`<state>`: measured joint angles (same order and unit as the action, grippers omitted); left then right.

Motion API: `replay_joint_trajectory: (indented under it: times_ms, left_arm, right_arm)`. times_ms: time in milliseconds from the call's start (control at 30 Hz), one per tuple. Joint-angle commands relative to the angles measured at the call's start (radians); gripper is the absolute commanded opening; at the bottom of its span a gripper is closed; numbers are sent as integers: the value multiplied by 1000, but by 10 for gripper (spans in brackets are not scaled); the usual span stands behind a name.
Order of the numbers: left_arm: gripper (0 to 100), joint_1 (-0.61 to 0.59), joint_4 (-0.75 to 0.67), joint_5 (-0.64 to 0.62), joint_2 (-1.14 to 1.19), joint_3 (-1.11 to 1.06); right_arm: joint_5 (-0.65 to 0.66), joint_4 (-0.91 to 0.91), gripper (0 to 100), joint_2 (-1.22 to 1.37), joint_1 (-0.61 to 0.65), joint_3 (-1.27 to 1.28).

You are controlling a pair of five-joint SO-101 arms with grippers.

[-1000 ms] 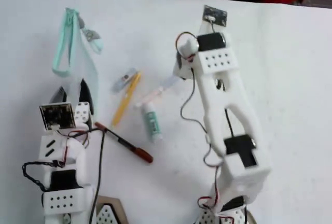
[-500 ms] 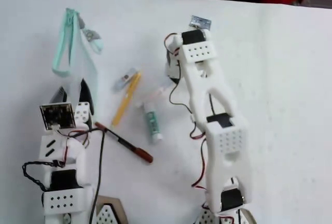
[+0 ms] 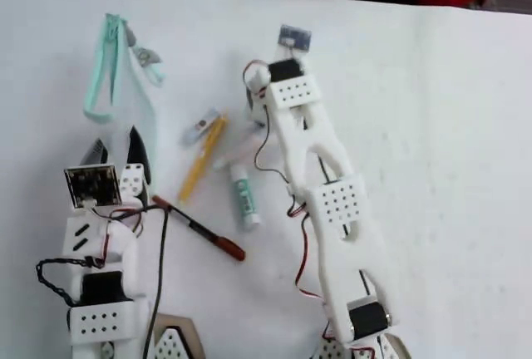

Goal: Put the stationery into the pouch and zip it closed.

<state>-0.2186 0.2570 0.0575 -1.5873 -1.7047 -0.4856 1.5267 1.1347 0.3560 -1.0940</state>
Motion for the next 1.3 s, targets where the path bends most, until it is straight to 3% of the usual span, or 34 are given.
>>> replay_joint_trajectory:
  times_ms: [0,633,700,800,900,1000,1267]
  left_arm:
    - [139,-8,11,-5,7,6]
    - [139,-7,11,-2,8,6]
    - [139,-7,11,-2,8,6]
    - [139,-7,11,0,8,6]
    - [139,-7,11,0,8,6]
    - [139,-5,11,0,8,6]
    - [139,-5,11,0,8,6]
  right_arm:
    - [-5,56,319,44,-16,-92]
    - [-5,128,312,65,-19,-137]
    - [-5,139,241,65,-19,-138]
    - [-2,133,20,65,-21,-140]
    - [41,122,67,65,-25,-137]
    - [46,117,19,65,-25,-137]
    - [46,116,18,65,-24,-137]
